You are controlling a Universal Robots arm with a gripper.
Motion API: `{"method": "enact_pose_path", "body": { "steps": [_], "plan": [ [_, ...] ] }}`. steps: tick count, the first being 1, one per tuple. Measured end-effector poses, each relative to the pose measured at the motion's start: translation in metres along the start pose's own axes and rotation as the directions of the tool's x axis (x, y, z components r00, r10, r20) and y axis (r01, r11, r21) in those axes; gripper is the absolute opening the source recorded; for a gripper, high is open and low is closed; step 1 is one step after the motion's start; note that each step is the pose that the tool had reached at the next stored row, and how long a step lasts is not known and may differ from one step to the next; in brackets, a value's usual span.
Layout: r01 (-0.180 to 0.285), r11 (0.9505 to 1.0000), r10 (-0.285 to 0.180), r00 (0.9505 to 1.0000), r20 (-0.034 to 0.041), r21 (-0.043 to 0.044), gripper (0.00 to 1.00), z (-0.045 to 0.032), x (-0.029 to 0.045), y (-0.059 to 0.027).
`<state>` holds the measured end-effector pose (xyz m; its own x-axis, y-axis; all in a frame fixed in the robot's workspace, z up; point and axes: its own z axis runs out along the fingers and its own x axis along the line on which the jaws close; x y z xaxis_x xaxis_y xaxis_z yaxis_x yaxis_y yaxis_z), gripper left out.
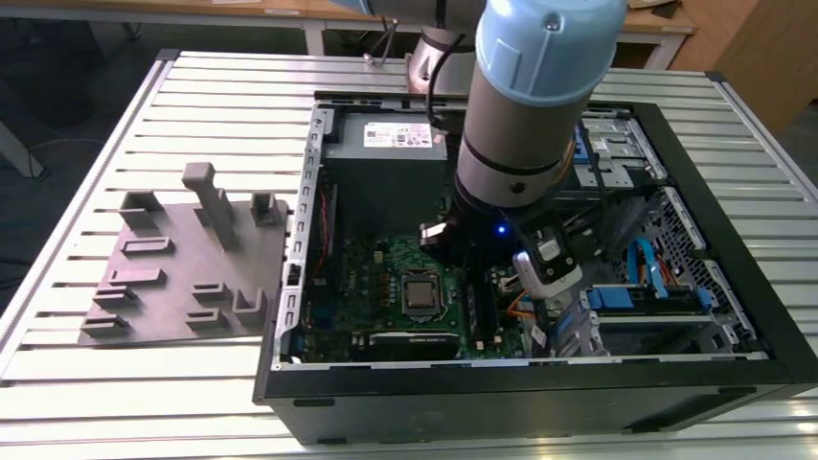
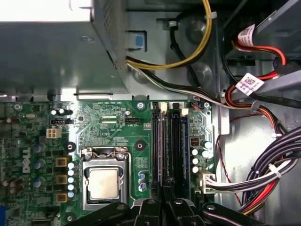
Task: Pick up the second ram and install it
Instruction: 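Insert the second ram into the second slot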
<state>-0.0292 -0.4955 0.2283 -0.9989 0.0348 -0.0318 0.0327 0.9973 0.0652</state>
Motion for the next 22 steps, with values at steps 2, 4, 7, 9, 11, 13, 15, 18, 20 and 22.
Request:
{"method": "enact_pose_path", "body": {
  "steps": [2,4,7,9,11,13,15,18,20,22],
  "plan": [
    [-0.006,1.0,0.006,1.0,0.0004,0.0013,0.14,0.0004,-0.0001,0.0],
    [-0.013,0.9999,0.013,0.9999,0.001,0.0037,0.14,0.0007,-0.0008,0.0],
    [-0.014,0.9999,0.014,0.9999,0.0011,0.0053,0.14,0.0013,-0.0027,0.0],
    [-0.014,0.9999,0.014,0.9999,0.0011,0.0057,0.14,0.0018,-0.0034,0.0002],
    [-0.014,0.9999,0.014,0.9999,0.0011,0.0065,0.14,0.0024,-0.0036,0.0004],
    [-0.01,0.9999,0.01,1.0,0.0008,0.0069,0.14,0.0027,-0.0036,0.0003],
    [-0.002,1.0,0.002,1.0,0.0004,0.0065,0.14,0.0031,-0.0036,0.0004],
    [-0.001,1.0,0.001,1.0,0.0003,0.0068,0.14,0.0038,-0.0036,0.0006],
    [-0.002,1.0,0.002,1.0,0.0004,0.0077,0.14,0.0043,-0.0036,0.0006],
    [-0.002,0.9999,0.002,1.0,0.0006,0.0099,0.14,0.0049,-0.0036,0.0006]
  ]
}}
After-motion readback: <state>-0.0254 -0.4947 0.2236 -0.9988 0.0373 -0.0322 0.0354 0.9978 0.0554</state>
